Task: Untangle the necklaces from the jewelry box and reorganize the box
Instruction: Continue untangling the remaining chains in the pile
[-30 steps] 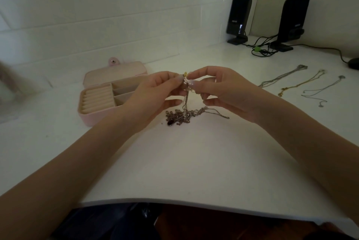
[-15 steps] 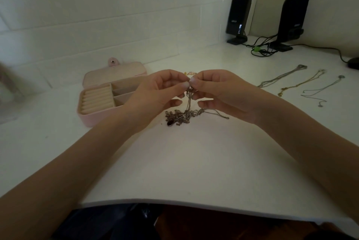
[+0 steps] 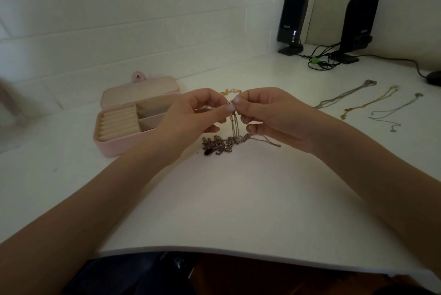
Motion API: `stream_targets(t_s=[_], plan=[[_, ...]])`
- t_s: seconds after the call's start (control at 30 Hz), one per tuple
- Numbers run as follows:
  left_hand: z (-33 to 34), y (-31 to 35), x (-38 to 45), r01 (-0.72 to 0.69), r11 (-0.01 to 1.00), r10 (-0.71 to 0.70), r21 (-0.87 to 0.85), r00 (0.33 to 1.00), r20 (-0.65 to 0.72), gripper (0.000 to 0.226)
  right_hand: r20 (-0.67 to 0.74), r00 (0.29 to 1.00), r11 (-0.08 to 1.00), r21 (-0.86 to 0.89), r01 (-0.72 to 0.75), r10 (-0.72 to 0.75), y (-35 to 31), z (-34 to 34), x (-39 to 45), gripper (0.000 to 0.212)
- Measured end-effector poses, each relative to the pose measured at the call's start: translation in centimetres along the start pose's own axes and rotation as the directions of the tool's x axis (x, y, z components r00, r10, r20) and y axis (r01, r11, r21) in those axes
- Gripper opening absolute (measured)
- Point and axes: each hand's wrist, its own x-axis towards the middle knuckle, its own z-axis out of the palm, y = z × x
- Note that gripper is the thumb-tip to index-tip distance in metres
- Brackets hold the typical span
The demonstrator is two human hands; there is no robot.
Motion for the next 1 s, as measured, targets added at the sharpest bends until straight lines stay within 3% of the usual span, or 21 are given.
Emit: stream_targets(t_s=[0.17,0.27,0.47,0.67,0.9,1.0], plan=[[-0.11,0.25,0.2,0.071,0.995,-0.069,-0.064,0.997,0.034,0.006,0.055,0.998,0.999,-0.017,-0.027,0.028,-0.13,-0.62,0.02,0.014],[-0.24,0.09,0.39,0.149,0.978,-0.142,-0.144,0.988,0.062,0.007,0.014,1.0,1.0,-0.011,-0.004,0.004,-0.01,-0.63,0.12,0.012],[-0.05,-0.15,0.38,0.195,0.976,-0.183,-0.092,0.975,0.126,0.019,-0.057,0.998,0.997,0.065,0.039,-0.035,0.05,-0.29,0.19,0.01],[-0.28,0.31,0.49,0.257,0.9,-0.211,-0.351,0.964,0.163,0.009,0.015,0.999,0.969,0.241,-0.052,0.05,-0.34,-0.69,0.18,0.014],[-0.36,0.29,0.71,0.23,0.885,-0.192,-0.406,0.972,0.132,0.028,0.047,0.996,0.987,-0.145,-0.074,0.081,-0.38,-0.9,-0.11,0.024],[-0.4,0.48,0.61,0.22,0.902,-0.183,-0.371,0.974,0.133,0.019,0.038,0.997,0.959,-0.277,-0.053,0.066,-0.41,-0.75,-0.26,0.028]])
